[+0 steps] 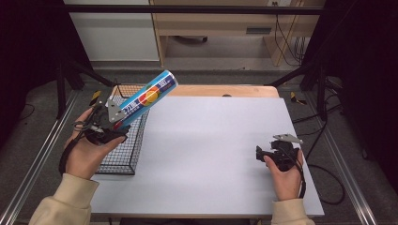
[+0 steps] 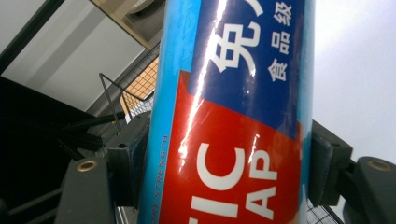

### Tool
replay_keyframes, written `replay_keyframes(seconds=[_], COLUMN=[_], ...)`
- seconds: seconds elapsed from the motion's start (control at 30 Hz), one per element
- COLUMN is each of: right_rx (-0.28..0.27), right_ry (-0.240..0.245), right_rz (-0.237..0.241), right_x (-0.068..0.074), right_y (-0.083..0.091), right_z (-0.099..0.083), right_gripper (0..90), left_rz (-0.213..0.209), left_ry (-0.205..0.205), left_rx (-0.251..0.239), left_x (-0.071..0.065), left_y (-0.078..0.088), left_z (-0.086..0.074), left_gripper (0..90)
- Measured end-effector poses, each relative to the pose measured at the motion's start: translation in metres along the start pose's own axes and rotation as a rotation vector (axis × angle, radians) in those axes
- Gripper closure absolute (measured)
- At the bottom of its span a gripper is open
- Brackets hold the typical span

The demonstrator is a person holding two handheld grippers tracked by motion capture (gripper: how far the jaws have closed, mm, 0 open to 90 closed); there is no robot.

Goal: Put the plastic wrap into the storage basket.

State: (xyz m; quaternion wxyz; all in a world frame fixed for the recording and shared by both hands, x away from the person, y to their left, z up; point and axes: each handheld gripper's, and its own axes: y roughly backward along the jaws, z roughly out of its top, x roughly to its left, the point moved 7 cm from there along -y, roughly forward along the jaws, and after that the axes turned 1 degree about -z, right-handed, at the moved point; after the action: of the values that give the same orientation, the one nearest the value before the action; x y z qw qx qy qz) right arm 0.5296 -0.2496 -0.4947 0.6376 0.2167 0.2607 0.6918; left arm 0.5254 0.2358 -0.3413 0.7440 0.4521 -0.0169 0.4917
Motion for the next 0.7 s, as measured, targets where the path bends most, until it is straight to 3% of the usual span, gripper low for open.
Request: replay_keyframes(seconds=[0.33,0.7], right_rx=[0.002,0.003], right_ry=[-0.002,-0.003], right_rz=[0.002,0.003], right_x=[0.001,0.001], right_y=[0.0,0.001], right_z=[0.0,0.0], right_gripper=[6.7,6.8], left_rz=[0.023,0.029], left_ry=[0.068,0.102], left_rx=[0.04,0.067], left_x=[0.004,0.009], left_y=[-0.001,-0.005], left_z=[-0.009,-0.023], left_gripper=[30.1,30.2])
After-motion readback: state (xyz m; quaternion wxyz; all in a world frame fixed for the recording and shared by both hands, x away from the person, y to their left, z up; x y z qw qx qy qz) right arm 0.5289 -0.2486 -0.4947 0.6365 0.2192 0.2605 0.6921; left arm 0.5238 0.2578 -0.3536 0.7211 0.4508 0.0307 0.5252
